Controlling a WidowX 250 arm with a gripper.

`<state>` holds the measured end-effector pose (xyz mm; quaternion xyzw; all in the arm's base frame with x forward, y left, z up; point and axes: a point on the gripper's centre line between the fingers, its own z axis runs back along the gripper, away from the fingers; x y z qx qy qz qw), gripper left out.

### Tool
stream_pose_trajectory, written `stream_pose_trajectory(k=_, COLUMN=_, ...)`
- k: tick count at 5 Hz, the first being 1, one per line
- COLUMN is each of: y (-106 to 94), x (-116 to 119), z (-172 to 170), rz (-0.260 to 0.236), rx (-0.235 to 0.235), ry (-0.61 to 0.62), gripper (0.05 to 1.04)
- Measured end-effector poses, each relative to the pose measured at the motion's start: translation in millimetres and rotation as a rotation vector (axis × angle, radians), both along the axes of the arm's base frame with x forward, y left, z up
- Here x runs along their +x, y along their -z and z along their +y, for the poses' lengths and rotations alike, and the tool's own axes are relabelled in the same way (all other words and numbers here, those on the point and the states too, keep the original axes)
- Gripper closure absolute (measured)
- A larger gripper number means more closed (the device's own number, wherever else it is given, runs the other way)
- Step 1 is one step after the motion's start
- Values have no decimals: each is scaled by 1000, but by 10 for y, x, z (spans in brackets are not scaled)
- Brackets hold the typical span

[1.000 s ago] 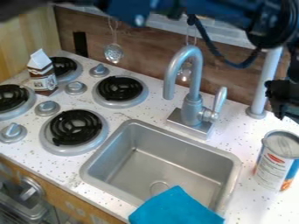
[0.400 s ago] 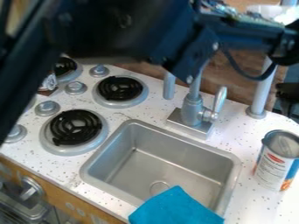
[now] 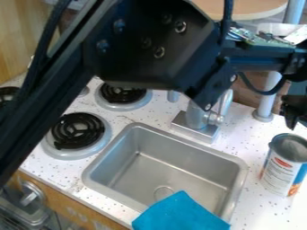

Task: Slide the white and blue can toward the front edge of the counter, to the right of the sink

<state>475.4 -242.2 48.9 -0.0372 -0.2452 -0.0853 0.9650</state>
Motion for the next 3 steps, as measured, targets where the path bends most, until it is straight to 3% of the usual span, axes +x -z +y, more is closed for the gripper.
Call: stream_pose_trajectory(k=3, y=321, x=-213, z=104, rz=124, rx=47, ry=-34, gripper=85)
